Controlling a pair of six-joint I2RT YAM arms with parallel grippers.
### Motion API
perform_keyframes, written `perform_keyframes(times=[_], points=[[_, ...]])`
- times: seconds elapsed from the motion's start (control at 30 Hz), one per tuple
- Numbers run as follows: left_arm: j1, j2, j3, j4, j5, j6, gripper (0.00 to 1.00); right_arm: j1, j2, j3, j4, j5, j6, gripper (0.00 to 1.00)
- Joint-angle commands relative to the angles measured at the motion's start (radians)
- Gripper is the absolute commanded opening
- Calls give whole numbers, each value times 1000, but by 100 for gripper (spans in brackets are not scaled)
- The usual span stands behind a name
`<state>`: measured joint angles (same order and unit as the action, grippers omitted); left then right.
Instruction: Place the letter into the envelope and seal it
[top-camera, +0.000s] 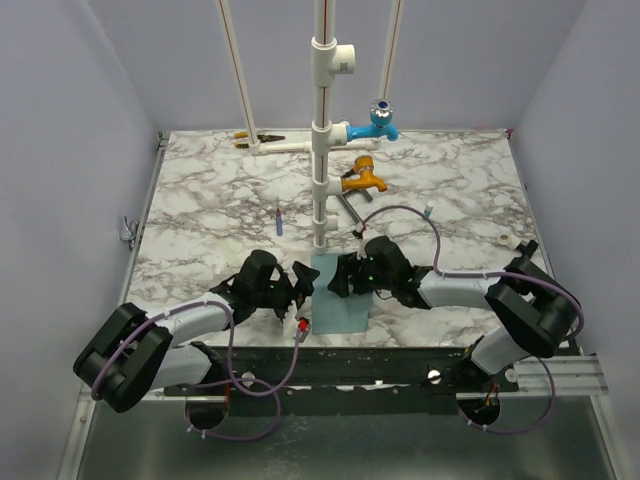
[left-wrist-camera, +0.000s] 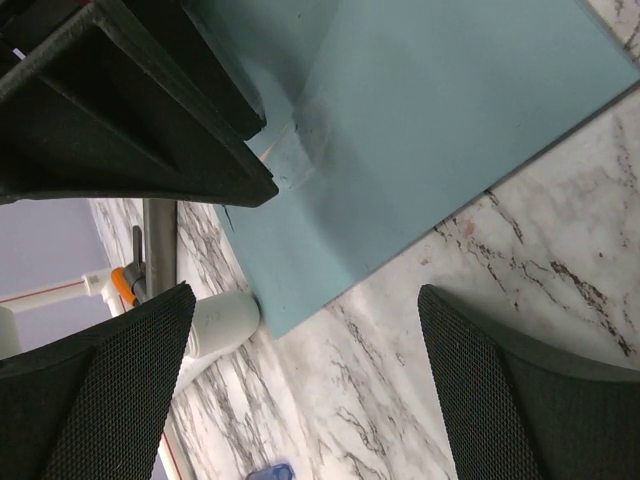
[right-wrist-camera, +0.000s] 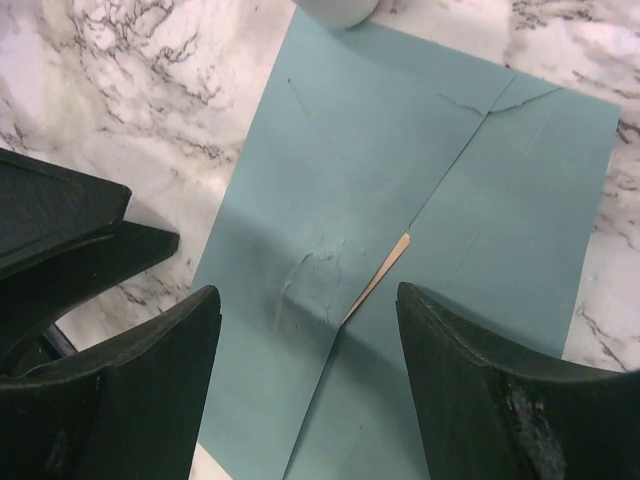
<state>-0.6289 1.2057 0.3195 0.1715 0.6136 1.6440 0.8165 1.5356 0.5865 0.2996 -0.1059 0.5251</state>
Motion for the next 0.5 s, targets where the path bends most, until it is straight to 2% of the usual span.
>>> perform_keyframes(times=[0.0,0.2,0.47], points=[[26,32,37,10,71,30,93,4,35,30,40,71,0,75],[28,75,47,8,131,45,93,4,58,3,117,14,5,75],[44,110,72,-4,140,43,93,4,130,-10,247,-96,67,74]])
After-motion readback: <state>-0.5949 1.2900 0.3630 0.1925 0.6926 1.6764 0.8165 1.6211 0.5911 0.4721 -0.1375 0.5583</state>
